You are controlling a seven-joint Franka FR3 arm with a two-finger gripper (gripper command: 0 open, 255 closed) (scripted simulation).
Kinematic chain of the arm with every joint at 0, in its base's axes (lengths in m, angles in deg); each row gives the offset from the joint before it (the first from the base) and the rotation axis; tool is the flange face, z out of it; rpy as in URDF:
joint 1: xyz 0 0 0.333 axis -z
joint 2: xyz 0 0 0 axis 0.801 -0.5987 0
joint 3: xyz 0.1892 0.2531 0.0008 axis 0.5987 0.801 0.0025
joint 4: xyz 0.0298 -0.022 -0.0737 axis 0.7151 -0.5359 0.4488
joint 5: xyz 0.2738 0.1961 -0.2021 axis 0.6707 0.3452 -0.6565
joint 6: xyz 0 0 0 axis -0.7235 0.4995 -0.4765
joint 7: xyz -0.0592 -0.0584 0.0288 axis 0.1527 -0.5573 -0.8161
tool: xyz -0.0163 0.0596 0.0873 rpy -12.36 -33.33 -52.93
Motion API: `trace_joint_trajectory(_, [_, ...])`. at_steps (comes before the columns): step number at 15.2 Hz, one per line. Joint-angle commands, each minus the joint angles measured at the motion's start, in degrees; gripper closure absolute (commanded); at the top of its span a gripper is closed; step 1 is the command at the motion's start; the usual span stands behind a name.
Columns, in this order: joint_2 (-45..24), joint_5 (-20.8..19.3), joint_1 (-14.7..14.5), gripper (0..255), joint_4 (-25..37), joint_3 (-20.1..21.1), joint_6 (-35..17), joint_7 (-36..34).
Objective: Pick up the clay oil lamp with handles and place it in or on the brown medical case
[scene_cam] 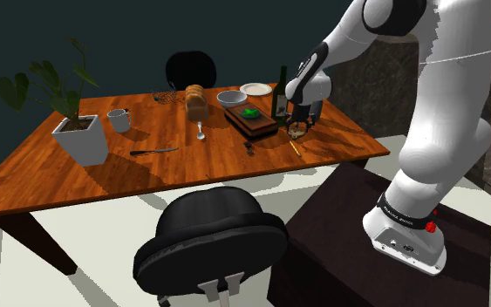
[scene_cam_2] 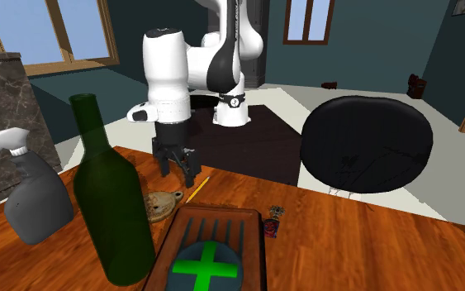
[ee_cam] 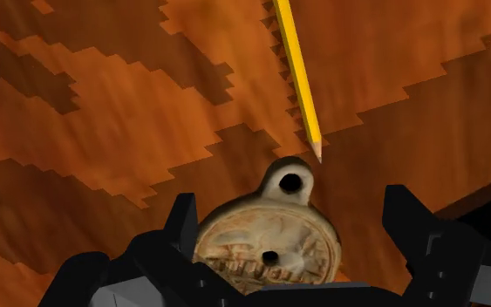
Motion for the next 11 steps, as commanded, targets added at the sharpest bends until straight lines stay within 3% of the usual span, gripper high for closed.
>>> trace_joint_trajectory(1, [-1.8, 0.6, 0.4, 0, 0.6, 0.4, -1.2, 0.3])
trace_joint_trajectory(11, [-5.1, 1.7, 1.2, 0, 1.4, 1.4, -3.7, 1.1])
